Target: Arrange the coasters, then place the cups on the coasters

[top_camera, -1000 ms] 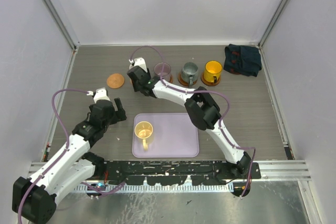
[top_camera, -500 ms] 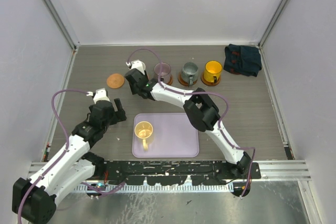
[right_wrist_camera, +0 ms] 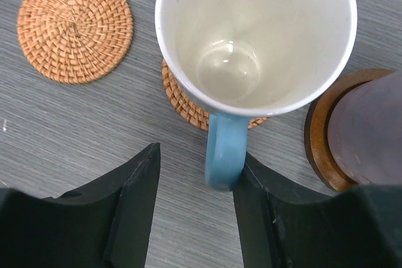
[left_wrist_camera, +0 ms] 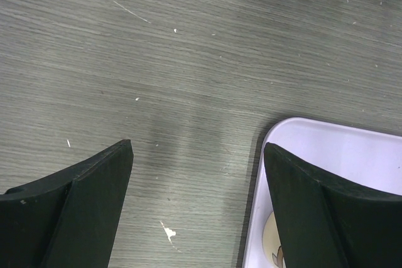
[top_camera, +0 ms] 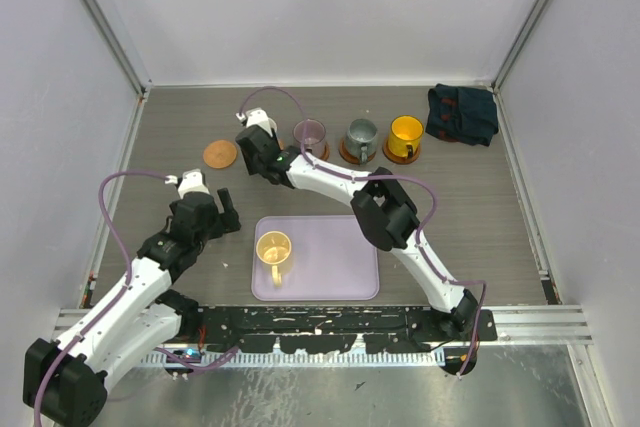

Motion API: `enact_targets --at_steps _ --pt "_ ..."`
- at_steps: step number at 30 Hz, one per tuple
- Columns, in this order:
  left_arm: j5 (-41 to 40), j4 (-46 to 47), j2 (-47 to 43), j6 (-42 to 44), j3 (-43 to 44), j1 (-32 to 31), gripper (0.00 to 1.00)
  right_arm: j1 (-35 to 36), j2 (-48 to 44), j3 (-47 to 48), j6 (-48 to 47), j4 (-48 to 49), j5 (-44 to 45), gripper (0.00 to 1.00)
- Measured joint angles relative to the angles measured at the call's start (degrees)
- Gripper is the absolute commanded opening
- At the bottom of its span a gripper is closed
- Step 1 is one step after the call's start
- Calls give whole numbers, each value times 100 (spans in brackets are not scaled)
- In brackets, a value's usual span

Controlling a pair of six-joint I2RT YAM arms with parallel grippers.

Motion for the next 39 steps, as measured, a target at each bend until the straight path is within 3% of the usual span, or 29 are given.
enact_targets --at_steps 28,33,35,39 --pt "7 -2 -37 -101 -35 0 87 26 0 151 -46 0 -94 53" --pt "63 -2 -59 -81 -35 0 87 28 -2 96 -33 7 -81 58" --pt "114 -7 -105 -46 -35 0 92 28 -26 -28 -17 2 -70 63" --pt "269 -63 -442 96 -35 0 93 35 -273 -608 0 -20 -70 66"
